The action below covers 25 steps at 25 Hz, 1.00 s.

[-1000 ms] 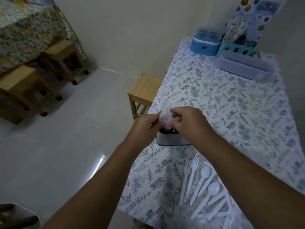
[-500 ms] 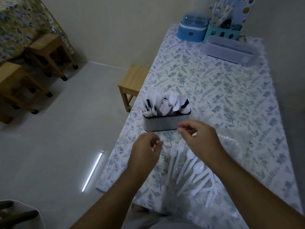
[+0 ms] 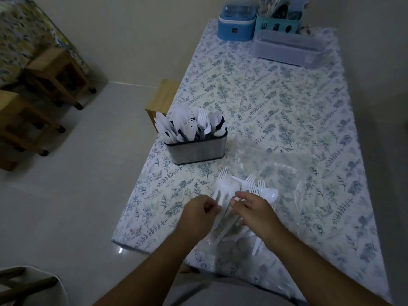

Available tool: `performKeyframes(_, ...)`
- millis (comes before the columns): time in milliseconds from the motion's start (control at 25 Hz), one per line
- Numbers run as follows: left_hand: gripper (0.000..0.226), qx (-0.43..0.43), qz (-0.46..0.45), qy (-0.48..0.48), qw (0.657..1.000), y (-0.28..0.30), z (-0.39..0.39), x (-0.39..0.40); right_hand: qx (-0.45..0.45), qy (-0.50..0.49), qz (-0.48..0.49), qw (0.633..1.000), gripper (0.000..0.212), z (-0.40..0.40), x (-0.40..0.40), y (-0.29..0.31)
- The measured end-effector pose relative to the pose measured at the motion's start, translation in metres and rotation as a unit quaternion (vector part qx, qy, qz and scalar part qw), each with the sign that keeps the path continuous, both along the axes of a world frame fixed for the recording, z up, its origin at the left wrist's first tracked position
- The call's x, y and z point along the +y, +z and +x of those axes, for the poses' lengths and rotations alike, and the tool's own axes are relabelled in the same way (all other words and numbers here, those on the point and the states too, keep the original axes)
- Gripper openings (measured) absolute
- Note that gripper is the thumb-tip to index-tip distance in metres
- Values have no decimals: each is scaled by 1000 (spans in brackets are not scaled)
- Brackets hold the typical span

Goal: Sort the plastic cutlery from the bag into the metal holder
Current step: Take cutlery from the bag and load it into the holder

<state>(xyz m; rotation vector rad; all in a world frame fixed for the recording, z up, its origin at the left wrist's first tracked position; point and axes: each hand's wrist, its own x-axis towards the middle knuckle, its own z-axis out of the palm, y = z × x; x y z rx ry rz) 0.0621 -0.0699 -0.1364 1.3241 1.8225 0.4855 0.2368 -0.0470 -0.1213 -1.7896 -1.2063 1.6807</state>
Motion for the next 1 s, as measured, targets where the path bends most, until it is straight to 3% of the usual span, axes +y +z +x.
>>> performKeyframes(80, 16, -4, 16, -61, 998, 7, 15, -1, 34, -55, -32, 997, 15, -3, 3, 0)
performKeyframes(200, 11, 55, 71, 8, 996, 0, 20, 13, 60, -145, -48, 987, 21, 6, 5, -1)
performKeyframes(360, 15, 91, 28, 13, 995, -15, 19, 25, 109, -171, -95, 975, 26, 25, 0, -6)
performKeyframes(560, 27, -10, 30, 30, 999, -4, 25, 13, 183, -207, -98, 956, 24, 30, -1, -6)
performKeyframes(760, 27, -84, 88, -142, 982, 10, 60, 1, 247, -189, -103, 945, 23, 26, -6, -6)
performKeyframes(840, 25, -60, 95, -135, 984, 8, 62, 10, 219, -200, -100, 950, 24, 32, -7, -6)
performKeyframes(1000, 5, 71, 72, -81, 992, -5, 61, 30, 158, -223, -109, 956, 25, 46, -16, -8)
